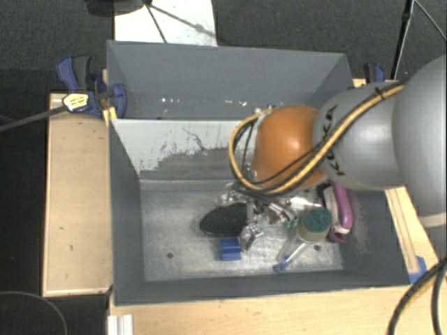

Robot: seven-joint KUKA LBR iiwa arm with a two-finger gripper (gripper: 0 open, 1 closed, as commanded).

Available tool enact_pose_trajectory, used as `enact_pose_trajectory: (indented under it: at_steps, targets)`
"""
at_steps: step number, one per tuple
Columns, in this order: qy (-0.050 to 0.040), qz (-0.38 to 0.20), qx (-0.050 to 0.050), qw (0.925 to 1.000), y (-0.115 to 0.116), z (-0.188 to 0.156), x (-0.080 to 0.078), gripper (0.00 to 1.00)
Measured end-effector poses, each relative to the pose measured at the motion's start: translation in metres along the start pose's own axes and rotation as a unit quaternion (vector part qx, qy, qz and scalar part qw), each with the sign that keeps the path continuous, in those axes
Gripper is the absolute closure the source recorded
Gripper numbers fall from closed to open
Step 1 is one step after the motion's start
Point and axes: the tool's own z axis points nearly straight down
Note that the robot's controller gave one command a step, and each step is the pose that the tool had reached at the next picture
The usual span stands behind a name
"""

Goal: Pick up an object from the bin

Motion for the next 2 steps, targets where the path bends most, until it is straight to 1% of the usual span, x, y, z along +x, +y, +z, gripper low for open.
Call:
enact_pose_trajectory:
  at_steps: [1, 2]
  targets:
    - [-0.0020, 0.003, 0.001, 1.0000, -0.001, -0.003, -0.001, 1.00]
    - [-0.0048, -0.017, 0.002, 0.9998, 0.007, -0.158, 0.024, 1.00]
